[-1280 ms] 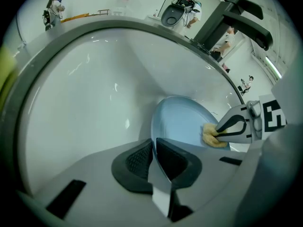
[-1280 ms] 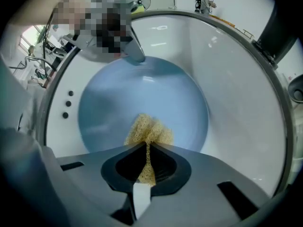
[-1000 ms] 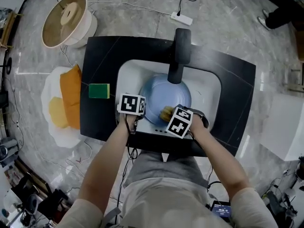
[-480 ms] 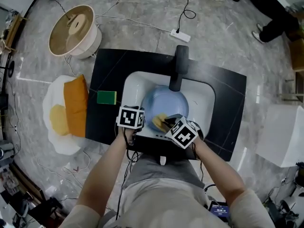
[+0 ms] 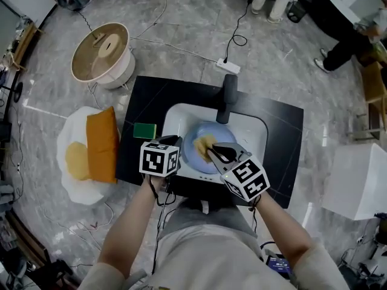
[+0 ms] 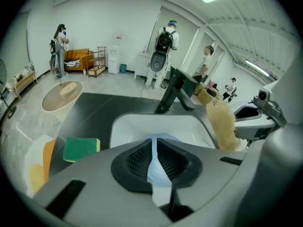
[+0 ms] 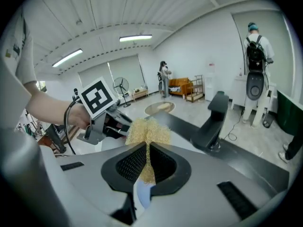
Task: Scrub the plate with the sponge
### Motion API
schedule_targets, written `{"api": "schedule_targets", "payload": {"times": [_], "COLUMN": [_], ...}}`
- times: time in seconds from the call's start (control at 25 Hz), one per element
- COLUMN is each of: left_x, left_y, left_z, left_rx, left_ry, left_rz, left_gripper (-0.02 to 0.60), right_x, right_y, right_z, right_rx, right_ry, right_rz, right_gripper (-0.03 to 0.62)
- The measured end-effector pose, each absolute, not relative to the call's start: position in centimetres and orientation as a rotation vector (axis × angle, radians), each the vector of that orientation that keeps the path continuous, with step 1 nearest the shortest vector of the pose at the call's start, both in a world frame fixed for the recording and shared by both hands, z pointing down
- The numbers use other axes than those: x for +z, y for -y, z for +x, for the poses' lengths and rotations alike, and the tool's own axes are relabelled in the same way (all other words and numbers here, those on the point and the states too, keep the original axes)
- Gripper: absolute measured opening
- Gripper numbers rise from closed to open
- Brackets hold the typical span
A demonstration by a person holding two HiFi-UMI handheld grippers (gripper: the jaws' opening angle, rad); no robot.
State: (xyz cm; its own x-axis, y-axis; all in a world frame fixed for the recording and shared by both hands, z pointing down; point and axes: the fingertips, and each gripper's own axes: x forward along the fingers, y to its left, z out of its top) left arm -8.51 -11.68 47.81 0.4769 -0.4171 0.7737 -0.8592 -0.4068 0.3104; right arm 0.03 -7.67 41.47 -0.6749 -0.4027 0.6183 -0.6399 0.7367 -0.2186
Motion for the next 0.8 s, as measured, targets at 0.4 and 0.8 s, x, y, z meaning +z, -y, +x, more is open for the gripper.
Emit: {"api": "schedule_targets", "payload": {"times": [0.4, 0.8], "left_x": [33.3, 19.5], "left_y": [12.0, 10.1], "left_z": [-8.4, -7.8], "left_rx": [0.591, 0.353], "left_ry": [1.204, 1.443], "left_rz": [2.386, 2.757], "left_gripper": [0.034, 0.032], "right_x": [26.0, 14.4], "right_y": [8.2, 5.8], "right_z": [0.4, 2.0], "right_rx": [0.289, 0.017], "right_ry": [2.628, 2.773], "right_rz": [0.968, 1.125], "right_gripper": [0.044, 0.044]}}
